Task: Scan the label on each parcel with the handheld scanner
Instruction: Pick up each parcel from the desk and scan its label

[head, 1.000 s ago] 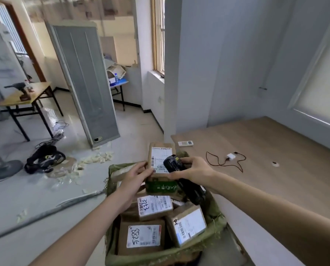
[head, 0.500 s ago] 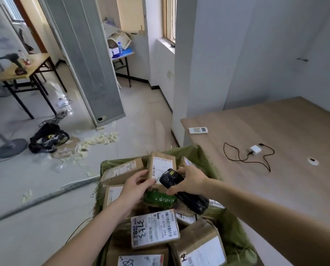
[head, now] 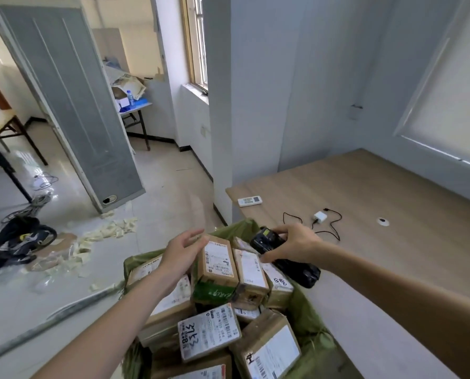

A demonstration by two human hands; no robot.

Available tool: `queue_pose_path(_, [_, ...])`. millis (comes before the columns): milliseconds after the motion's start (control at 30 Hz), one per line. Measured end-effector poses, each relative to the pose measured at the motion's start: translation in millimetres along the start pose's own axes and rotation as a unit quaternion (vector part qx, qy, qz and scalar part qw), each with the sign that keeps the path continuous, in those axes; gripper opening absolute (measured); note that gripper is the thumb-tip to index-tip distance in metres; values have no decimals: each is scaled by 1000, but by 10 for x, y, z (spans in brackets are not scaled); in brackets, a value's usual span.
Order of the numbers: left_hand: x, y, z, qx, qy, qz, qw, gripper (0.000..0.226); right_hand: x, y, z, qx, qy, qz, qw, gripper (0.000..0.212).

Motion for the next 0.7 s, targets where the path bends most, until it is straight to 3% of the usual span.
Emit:
queue_pose_path(167, [-520,584,270,95,78,-61,991,30,-417,-565,830,-86,51,-5,995,76])
queue_pose_path(333, [-905,1505,674,206,114,-112,965,39,-1056,-942,1812,-137,115,-27,984,46])
queue_pose_path(433, [-1192,2216,1020,255,159,-120,946,41,-1545,-1195,2529,-182,166,-45,968,41])
queue_pose_path(700, [-1619,4357,2429,404,223,-142,876,41,-3204,-1589,4772,-270,327,-94,901,59])
Point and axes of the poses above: each hand's wrist, its own z-axis away from the middle knuckle, its own y-axis out of the palm, x = y × z, the point moved 4 cm from there along -z, towards the middle knuckle, and after that the axes turned 9 degrees about z, right-handed, at the moved point
